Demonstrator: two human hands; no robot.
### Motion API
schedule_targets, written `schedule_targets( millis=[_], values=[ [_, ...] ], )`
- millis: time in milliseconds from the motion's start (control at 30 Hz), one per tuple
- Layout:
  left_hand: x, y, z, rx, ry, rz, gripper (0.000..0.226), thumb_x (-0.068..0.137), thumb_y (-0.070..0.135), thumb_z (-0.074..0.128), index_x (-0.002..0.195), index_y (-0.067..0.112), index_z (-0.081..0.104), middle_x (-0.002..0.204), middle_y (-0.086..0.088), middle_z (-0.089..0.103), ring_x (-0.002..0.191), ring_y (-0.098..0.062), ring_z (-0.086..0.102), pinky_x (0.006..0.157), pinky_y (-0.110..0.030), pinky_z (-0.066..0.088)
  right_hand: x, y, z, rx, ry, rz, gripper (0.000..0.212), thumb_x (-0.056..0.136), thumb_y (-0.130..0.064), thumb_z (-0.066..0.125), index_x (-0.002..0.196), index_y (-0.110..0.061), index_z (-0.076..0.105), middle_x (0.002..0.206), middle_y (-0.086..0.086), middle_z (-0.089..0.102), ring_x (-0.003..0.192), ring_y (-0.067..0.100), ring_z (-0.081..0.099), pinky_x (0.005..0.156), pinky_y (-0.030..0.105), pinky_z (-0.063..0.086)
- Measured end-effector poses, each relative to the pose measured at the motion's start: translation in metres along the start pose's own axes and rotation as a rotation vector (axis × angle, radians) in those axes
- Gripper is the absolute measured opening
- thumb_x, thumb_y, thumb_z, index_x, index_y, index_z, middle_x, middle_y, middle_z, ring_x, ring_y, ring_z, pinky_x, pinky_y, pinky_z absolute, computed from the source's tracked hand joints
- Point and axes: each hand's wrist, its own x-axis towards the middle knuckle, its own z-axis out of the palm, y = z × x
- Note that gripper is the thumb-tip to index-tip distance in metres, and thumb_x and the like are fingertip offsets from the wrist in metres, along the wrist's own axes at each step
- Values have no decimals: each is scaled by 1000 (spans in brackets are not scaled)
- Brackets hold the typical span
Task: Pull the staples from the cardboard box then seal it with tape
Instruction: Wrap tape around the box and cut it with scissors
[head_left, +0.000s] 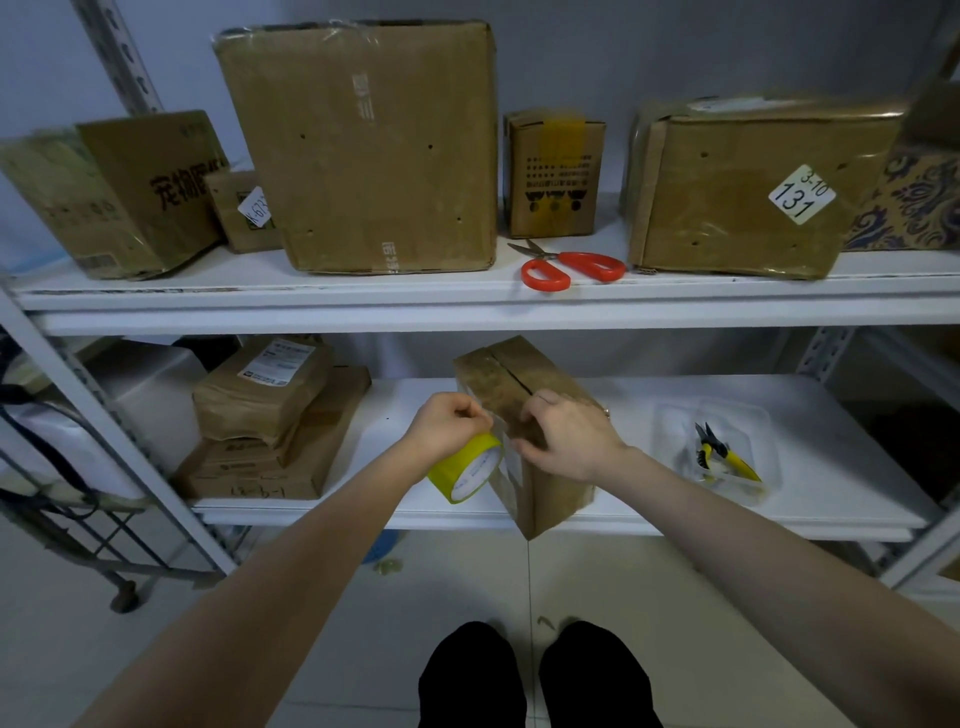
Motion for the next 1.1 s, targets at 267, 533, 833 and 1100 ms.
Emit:
schedule_targets(
  millis=[267, 533, 833, 1100],
  values=[
    [-8, 11, 4, 23, -40, 62, 18, 93, 12, 52, 79, 14, 63, 85, -3, 60, 85, -14, 52, 75, -25, 40, 7, -29, -9, 572, 110, 226, 15, 88, -25, 65, 82, -13, 72, 67, -5, 61, 65, 10, 54, 56, 23, 36],
    [-14, 6, -2, -124, 6, -23, 57, 85, 28, 69, 135, 33, 41, 99, -4, 61, 93, -19, 61, 84, -27, 50, 10, -21, -8, 769, 136, 425, 28, 88, -18, 67, 60, -22, 60, 59, 1, 63, 63, 22, 63, 69, 38, 54],
    [-21, -1, -13, 31, -10, 37, 49, 77, 39, 75, 46, 20, 42, 45, 8, 34, 51, -10, 34, 51, -25, 25, 19, -12, -16, 626, 177, 477, 30, 85, -20, 68, 57, -22, 59, 63, 2, 65, 72, 26, 67, 67, 33, 54],
    [-8, 2, -21, 436, 61, -148, 43, 80, 53, 63, 57, 19, 50, 63, 1, 47, 75, -21, 52, 65, -29, 38, 27, 7, -29, 494, 206, 565, 19, 90, -23, 64, 75, -12, 68, 73, 2, 63, 69, 16, 56, 67, 24, 42]
  ],
)
